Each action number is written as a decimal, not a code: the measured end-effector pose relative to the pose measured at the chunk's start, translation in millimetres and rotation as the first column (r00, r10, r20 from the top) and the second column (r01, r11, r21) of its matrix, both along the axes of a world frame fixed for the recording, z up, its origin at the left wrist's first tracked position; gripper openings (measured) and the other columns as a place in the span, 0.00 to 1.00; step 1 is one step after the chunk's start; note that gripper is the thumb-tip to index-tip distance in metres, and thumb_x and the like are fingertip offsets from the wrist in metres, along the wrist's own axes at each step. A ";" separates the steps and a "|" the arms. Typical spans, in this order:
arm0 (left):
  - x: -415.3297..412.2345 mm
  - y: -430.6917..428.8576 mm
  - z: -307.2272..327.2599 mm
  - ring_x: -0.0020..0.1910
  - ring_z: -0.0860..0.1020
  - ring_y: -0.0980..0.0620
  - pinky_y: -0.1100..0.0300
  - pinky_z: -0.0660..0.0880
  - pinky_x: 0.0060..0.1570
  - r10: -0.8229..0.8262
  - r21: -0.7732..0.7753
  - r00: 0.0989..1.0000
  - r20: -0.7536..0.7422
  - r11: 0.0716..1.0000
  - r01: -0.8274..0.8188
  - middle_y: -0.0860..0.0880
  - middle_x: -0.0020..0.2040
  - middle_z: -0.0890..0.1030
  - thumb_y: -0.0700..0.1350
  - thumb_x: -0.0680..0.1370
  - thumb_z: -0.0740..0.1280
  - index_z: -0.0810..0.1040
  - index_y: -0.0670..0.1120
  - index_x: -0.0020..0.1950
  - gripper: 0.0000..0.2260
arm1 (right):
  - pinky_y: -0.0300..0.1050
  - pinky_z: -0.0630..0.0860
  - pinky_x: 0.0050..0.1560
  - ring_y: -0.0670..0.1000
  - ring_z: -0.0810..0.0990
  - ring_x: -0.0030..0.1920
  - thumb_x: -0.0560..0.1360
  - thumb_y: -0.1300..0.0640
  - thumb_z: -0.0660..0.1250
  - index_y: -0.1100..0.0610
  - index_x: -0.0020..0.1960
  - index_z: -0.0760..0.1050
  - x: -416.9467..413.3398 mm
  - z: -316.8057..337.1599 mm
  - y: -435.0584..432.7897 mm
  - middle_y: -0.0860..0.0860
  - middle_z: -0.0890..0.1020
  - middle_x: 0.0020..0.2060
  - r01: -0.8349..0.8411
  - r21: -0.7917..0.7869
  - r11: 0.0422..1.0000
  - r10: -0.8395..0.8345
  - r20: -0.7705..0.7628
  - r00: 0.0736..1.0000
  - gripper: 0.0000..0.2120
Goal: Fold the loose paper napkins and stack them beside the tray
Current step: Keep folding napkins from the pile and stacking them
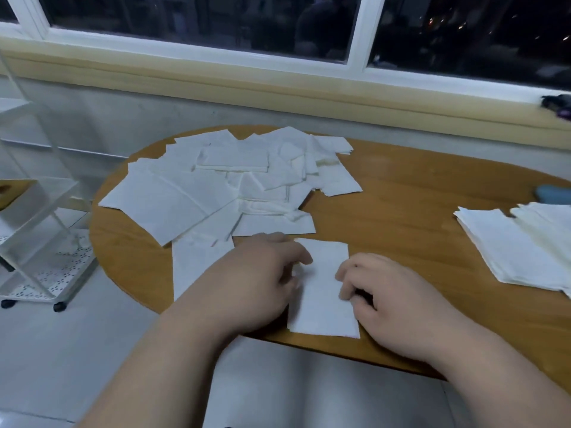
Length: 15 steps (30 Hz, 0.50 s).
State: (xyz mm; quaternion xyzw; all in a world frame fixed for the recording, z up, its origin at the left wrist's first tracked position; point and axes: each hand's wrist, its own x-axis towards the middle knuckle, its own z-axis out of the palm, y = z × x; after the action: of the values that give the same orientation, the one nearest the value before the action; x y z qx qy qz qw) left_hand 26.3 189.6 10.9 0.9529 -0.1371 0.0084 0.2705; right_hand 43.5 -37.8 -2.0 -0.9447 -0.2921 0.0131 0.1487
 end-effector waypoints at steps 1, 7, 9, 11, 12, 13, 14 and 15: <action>0.1 -7.4 -1.4 0.59 0.70 0.62 0.60 0.72 0.58 -0.032 0.022 0.999 0.012 0.999 0.032 0.62 0.58 0.74 0.47 0.79 0.64 0.77 0.60 0.62 0.14 | 0.24 0.63 0.52 0.37 0.71 0.58 0.74 0.65 0.63 0.49 0.43 0.78 -1.5 -0.3 -8.8 0.38 0.77 0.53 -0.002 0.006 1.000 0.002 -0.018 1.000 0.12; 4.6 -36.0 -12.4 0.62 0.71 0.58 0.55 0.72 0.62 -0.170 0.096 0.985 0.024 0.981 0.167 0.61 0.61 0.76 0.49 0.79 0.65 0.78 0.58 0.61 0.12 | 0.27 0.65 0.61 0.32 0.68 0.65 0.75 0.70 0.64 0.46 0.42 0.79 -4.2 -9.5 -54.8 0.33 0.79 0.50 0.059 0.109 0.992 -0.062 0.024 0.998 0.18; 5.5 -40.9 -14.1 0.62 0.71 0.58 0.54 0.72 0.62 -0.191 0.133 0.981 0.021 0.973 0.187 0.61 0.62 0.75 0.51 0.79 0.65 0.78 0.59 0.62 0.12 | 0.36 0.71 0.58 0.37 0.74 0.59 0.74 0.69 0.64 0.46 0.43 0.78 -10.8 -10.4 -60.2 0.35 0.80 0.47 0.090 0.162 0.983 -0.099 0.053 0.994 0.18; 5.5 -43.9 -15.6 0.63 0.69 0.58 0.54 0.70 0.64 -0.195 0.179 0.980 0.039 0.966 0.185 0.62 0.63 0.74 0.54 0.79 0.65 0.78 0.59 0.62 0.12 | 0.39 0.72 0.56 0.40 0.75 0.55 0.76 0.61 0.63 0.45 0.46 0.79 -21.1 -8.9 -57.1 0.35 0.79 0.46 0.069 0.166 0.984 -0.081 0.070 0.994 0.12; 5.3 -44.9 -16.6 0.64 0.68 0.59 0.54 0.69 0.65 -0.194 0.193 0.980 0.050 0.964 0.181 0.63 0.64 0.74 0.55 0.80 0.65 0.78 0.60 0.63 0.12 | 0.39 0.70 0.57 0.39 0.74 0.55 0.78 0.55 0.62 0.44 0.48 0.79 -26.1 -9.1 -54.8 0.34 0.78 0.46 0.046 0.146 0.988 -0.056 0.070 0.996 0.09; 4.7 -46.3 -17.2 0.65 0.68 0.59 0.55 0.68 0.66 -0.192 0.207 0.980 0.060 0.962 0.176 0.63 0.64 0.74 0.56 0.80 0.64 0.78 0.60 0.63 0.12 | 0.38 0.68 0.58 0.39 0.73 0.55 0.78 0.49 0.59 0.43 0.49 0.79 -29.8 -9.8 -52.8 0.34 0.77 0.46 0.035 0.123 0.992 -0.042 0.059 0.997 0.10; 3.6 -47.8 -17.5 0.65 0.67 0.59 0.55 0.66 0.66 -0.189 0.223 0.980 0.068 0.960 0.169 0.63 0.65 0.73 0.57 0.80 0.63 0.78 0.61 0.63 0.13 | 0.39 0.65 0.59 0.39 0.72 0.55 0.78 0.43 0.56 0.42 0.50 0.79 -32.2 -10.7 -51.6 0.34 0.77 0.46 0.037 0.093 0.995 -0.041 0.047 0.998 0.13; 2.5 -49.3 -17.8 0.65 0.67 0.59 0.56 0.65 0.65 -0.186 0.238 0.980 0.077 0.958 0.163 0.64 0.65 0.73 0.58 0.80 0.62 0.77 0.61 0.64 0.13 | 0.39 0.63 0.60 0.39 0.71 0.56 0.78 0.40 0.53 0.41 0.50 0.79 -32.9 -11.4 -51.6 0.34 0.76 0.46 0.052 0.057 0.997 -0.054 0.043 0.998 0.16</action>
State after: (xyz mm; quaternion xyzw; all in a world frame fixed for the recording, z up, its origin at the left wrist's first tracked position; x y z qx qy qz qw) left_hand 28.9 140.3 -6.9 0.9603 -0.2340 0.0157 0.1510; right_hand 10.6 -89.5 -13.4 -0.9476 -0.2704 -0.0201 0.1691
